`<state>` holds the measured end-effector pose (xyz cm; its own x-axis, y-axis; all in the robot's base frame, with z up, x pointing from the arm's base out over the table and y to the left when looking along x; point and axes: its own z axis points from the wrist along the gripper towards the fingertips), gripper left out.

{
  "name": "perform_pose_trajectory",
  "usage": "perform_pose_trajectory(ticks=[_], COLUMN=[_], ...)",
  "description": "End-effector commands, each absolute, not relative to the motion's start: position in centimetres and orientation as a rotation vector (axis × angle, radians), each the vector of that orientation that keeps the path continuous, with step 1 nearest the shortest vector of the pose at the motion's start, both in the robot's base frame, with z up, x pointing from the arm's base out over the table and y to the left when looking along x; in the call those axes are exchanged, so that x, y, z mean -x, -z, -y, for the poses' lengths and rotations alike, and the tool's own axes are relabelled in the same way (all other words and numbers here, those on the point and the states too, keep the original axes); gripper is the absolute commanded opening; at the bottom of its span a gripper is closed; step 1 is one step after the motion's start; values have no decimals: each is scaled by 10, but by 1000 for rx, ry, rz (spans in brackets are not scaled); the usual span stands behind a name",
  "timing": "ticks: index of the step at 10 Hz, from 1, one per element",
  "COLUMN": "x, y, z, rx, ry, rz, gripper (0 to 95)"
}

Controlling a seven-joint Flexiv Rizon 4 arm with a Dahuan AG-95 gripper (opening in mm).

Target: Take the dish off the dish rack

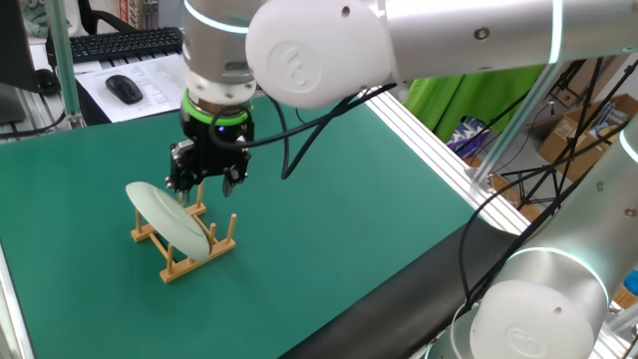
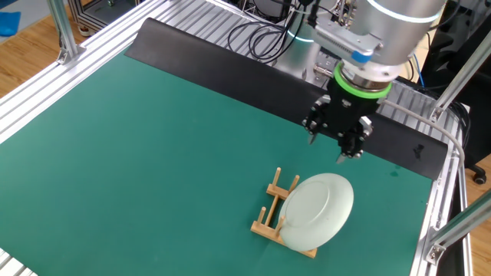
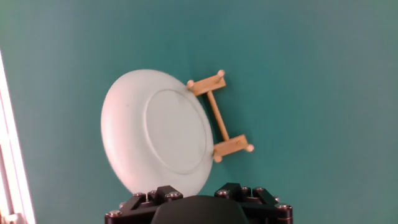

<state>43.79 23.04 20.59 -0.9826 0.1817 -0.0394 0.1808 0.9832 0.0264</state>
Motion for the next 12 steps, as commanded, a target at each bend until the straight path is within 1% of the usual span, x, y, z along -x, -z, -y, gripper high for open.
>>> perform_pose_trajectory(ticks=[1,7,9,11,12], x=[-439,-439,-439,-439,-439], y=[-203,-201,-201,-201,-201], z=[-231,-231,-231,-231,-231], rx=[-294,-302,-259,-80,-62], ry=[-34,-32,-31,-67,-75], rz=[-3084,-3083,-3086,-3101,-3098], gripper=[570,570,570,570,570])
